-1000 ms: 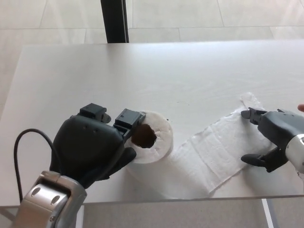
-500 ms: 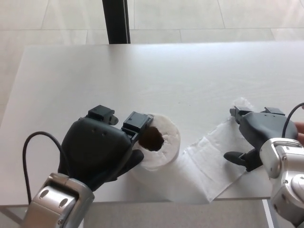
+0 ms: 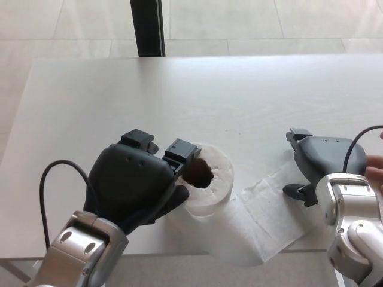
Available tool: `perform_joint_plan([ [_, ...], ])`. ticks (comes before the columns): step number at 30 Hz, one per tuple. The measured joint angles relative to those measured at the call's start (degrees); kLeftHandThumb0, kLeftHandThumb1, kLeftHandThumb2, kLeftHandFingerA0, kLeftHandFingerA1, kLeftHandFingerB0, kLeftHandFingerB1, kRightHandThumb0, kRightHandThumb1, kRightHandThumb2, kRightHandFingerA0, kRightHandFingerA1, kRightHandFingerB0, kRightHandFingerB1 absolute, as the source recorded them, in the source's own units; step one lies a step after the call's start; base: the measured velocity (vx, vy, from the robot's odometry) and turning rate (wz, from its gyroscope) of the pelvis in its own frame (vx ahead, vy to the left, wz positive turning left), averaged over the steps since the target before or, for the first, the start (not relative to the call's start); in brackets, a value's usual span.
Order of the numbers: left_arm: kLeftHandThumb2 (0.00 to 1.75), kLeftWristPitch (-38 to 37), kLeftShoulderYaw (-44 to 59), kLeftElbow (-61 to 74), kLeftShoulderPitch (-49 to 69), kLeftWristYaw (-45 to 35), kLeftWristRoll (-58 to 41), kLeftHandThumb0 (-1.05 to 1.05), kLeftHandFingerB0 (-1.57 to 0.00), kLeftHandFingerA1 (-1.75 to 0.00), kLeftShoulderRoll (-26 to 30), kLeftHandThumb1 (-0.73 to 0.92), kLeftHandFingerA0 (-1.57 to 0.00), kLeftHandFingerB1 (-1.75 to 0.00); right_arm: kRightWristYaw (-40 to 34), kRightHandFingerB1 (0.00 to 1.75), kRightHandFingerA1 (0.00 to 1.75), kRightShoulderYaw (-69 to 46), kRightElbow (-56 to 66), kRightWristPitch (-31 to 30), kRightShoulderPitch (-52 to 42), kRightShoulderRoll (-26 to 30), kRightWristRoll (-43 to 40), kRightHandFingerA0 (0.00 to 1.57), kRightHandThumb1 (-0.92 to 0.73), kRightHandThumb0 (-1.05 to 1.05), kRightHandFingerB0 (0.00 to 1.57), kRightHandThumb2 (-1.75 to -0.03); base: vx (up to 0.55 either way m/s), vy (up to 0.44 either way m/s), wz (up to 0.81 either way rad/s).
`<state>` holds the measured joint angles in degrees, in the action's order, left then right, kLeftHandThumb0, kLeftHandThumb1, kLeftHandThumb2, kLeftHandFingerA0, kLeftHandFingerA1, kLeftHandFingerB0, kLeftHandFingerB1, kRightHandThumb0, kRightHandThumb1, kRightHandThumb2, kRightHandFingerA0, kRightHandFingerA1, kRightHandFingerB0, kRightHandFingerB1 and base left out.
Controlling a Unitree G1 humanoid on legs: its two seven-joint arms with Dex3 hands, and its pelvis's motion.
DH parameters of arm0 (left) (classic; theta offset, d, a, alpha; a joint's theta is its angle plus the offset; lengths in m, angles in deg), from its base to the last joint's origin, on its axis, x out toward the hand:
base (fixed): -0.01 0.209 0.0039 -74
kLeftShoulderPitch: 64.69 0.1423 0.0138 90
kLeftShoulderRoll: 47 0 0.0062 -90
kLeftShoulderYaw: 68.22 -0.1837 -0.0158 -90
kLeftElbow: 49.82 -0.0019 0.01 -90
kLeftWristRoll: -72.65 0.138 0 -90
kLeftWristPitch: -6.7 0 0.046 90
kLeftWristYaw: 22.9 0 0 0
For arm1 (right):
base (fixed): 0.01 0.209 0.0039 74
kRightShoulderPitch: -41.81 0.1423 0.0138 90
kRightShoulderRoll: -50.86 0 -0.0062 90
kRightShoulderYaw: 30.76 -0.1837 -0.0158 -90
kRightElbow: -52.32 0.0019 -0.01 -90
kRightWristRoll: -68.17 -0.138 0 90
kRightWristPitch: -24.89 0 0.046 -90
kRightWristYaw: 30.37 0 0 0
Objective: A toilet paper roll is kept in the middle of the desk infront of the robot. The robot places its left hand on the top of the toilet paper roll to hold it still and uses its right hand to tear off a piece of toilet paper from it and hands the paper to a person
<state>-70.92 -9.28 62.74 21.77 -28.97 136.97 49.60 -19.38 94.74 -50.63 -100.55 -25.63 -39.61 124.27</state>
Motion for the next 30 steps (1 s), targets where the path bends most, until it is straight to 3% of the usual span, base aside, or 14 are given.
perform_joint_plan([
  [4, 0.63, 0.0, 0.3, 0.4, 0.1, -0.7, 0.0, -0.59, -0.39, -0.62, 0.0, 0.79, -0.42, -0.49, 1.4, 0.58, 1.60, 2.6, -0.8, -1.2, 0.7, 0.4, 2.0, 0.87, -0.59, -0.31, 0.61, -0.61, 0.00, 0.000, 0.00],
  [6, 0.62, -0.2, 0.5, 0.6, 0.5, -1.0, 0.0, -0.59, -0.40, -0.62, 0.0, 0.79, -0.43, -0.49, 1.5, 0.64, 1.61, 3.9, -1.0, -1.7, 0.2, 1.0, 3.5, 0.88, -0.64, -0.34, 0.60, -0.65, 0.00, 0.000, 0.00],
  [11, 0.62, -0.8, 0.9, 1.0, 1.1, -1.2, 0.0, -0.58, -0.40, -0.60, 0.0, 0.79, -0.42, -0.49, -1.7, 0.62, 1.62, 2.9, -0.4, -1.5, -2.7, 1.3, 5.2, 0.87, -0.69, -0.36, 0.69, -0.66, 0.00, 0.000, 0.00],
  [12, 0.62, -0.9, 1.0, 1.0, 1.2, -1.3, 0.0, -0.58, -0.41, -0.60, 0.0, 0.79, -0.43, -0.49, -2.6, 0.80, 1.71, 2.4, -0.5, -1.4, -3.3, 1.3, 5.3, 0.87, -0.81, -0.35, 0.69, -0.70, 0.00, 0.000, 0.00],
  [16, 0.62, -1.4, 1.3, 1.0, 1.4, -1.3, 0.0, -0.58, -0.42, -0.61, 0.0, 0.78, -0.43, -0.49, -6.3, 0.95, 1.74, 0.4, -0.4, 0.0, -5.6, 1.3, 5.4, 0.88, -0.89, -0.36, 0.75, -0.74, 0.00, 0.000, 0.00],
  [17, 0.63, -1.6, 1.4, 1.0, 1.5, -1.2, 0.0, -0.58, -0.41, -0.61, 0.0, 0.78, -0.43, -0.49, -7.3, 1.03, 1.74, -0.3, -0.4, 0.6, -6.3, 1.1, 5.3, 0.89, -0.89, -0.35, 0.76, -0.75, 0.00, 0.000, 0.00],
  [18, 0.62, -1.8, 1.5, 1.0, 1.6, -1.1, 0.0, -0.58, -0.41, -0.61, 0.0, 0.78, -0.43, -0.49, -8.4, 0.97, 1.74, -1.2, -0.2, 1.2, -7.0, 1.0, 5.1, 0.89, -0.86, -0.33, 0.76, -0.80, 0.00, 0.000, 0.00],
  [19, 0.62, -1.9, 1.6, 1.0, 1.7, -1.0, 0.0, -0.58, -0.41, -0.62, 0.0, 0.79, -0.42, -0.50, -9.5, 0.87, 1.75, -2.3, 0.0, 1.9, -7.8, 0.7, 4.7, 0.90, -0.69, -0.25, 0.78, -0.87, 0.00, 0.000, 0.00],
  [20, 0.62, -2.0, 1.6, 1.0, 1.7, -0.9, 0.0, -0.58, -0.41, -0.62, 0.0, 0.79, -0.42, -0.50, -10.4, 0.87, 1.75, -3.4, 0.3, 2.5, -8.3, 0.3, 4.3, 0.90, -0.69, -0.25, 0.78, -0.87, 0.00, 0.000, 0.00],
  [22, 0.63, -2.0, 1.7, 1.1, 1.7, -0.8, 0.0, -0.58, -0.40, -0.62, 0.0, 0.80, -0.40, -0.50, -12.2, 1.52, 1.75, -6.0, 1.2, 4.1, -9.1, -0.7, 3.2, 0.89, -0.68, -0.27, 0.68, -0.96, 0.00, 0.000, 0.00],
  [23, 0.63, -2.0, 1.7, 1.1, 1.7, -0.7, 0.0, -0.58, -0.40, -0.62, 0.0, 0.80, -0.40, -0.50, -13.0, 1.68, 1.75, -7.2, 1.4, 4.9, -9.4, -1.3, 2.5, 0.87, -0.65, -0.24, 0.66, -1.08, 0.00, 0.000, 0.00],
  [26, 0.63, -2.0, 1.7, 1.1, 1.7, -0.7, -0.1, -0.58, -0.39, -0.62, -0.1, 0.80, -0.40, -0.50, -15.0, 1.68, 1.75, -10.8, 2.2, 7.4, -10.5, -2.9, 0.4, 0.88, -0.58, -0.24, 0.69, -1.14, 0.00, 0.000, 0.00],
  [28, 0.62, -2.0, 1.7, 1.2, 1.7, -0.7, -0.1, -0.59, -0.41, -0.63, -0.2, 0.79, -0.41, -0.51, -16.1, 1.33, 1.75, -13.0, 2.5, 9.2, -11.2, -4.1, -1.0, 0.88, -0.53, -0.22, 0.77, -1.19, 0.00, 0.000, 0.00],
  [30, 0.63, -2.0, 1.7, 1.2, 1.6, -0.7, -0.1, -0.59, -0.40, -0.63, -0.2, 0.80, -0.40, -0.51, -17.1, 1.56, 1.75, -14.8, 2.6, 11.0, -11.8, -5.0, -2.5, 0.88, -0.55, -0.21, 0.74, -1.20, 0.00, 0.000, 0.00],
])
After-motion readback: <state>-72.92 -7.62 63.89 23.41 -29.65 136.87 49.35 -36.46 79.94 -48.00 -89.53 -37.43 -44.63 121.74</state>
